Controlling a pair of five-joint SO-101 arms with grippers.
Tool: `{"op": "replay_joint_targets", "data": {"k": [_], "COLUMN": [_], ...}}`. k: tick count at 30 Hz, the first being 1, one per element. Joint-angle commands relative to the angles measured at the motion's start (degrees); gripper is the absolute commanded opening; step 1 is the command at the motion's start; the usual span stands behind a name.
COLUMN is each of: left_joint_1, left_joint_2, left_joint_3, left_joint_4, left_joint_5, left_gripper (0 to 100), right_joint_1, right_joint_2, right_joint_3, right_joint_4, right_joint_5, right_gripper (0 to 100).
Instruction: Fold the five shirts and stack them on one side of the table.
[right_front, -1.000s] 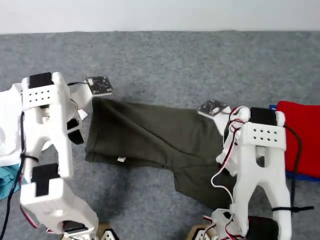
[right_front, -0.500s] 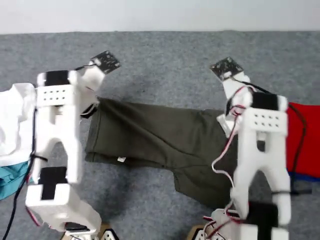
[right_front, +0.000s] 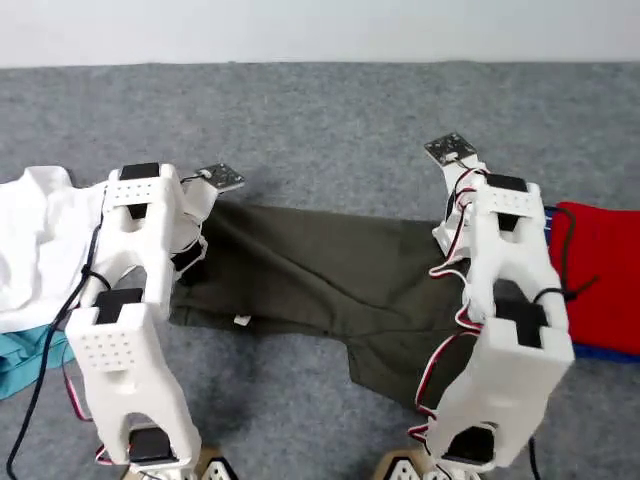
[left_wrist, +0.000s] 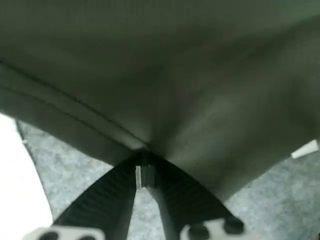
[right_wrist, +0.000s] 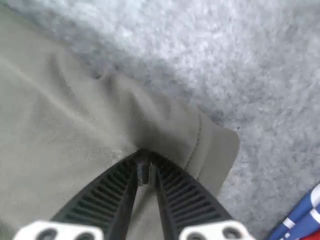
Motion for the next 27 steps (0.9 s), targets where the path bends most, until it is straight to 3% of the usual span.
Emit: {"op": "replay_joint_targets", "data": {"k": [1, 11, 17, 21, 27], "left_joint_1": [-1.4, 1.6, 9.1, 15.9, 30.8], "left_joint_2": [-3.2, -22.7, -25.3, -25.2, -25.1], "left_joint_3": [0.4, 0.5, 0.4, 0.4, 0.5], "left_joint_4": [1.2, 4.8, 4.3, 1.4, 0.7], "left_joint_5": [-0.5, -0.1, 7.6, 14.5, 15.0], "left_gripper": [1, 1, 1, 2, 2], "right_joint_1": [0.2, -0.3, 0.2, 5.0, 18.9], "right_joint_2": [-0.3, -8.0, -16.6, -21.0, -23.0], "right_joint_3": [-6.3, -14.1, -14.1, -14.1, -13.9], "right_joint_4": [3.9, 17.4, 24.5, 29.5, 34.8], "right_joint_5": [-0.7, -0.9, -0.9, -1.0, -0.7], "right_gripper": [0.9, 0.9, 1.1, 1.2, 1.2]}}
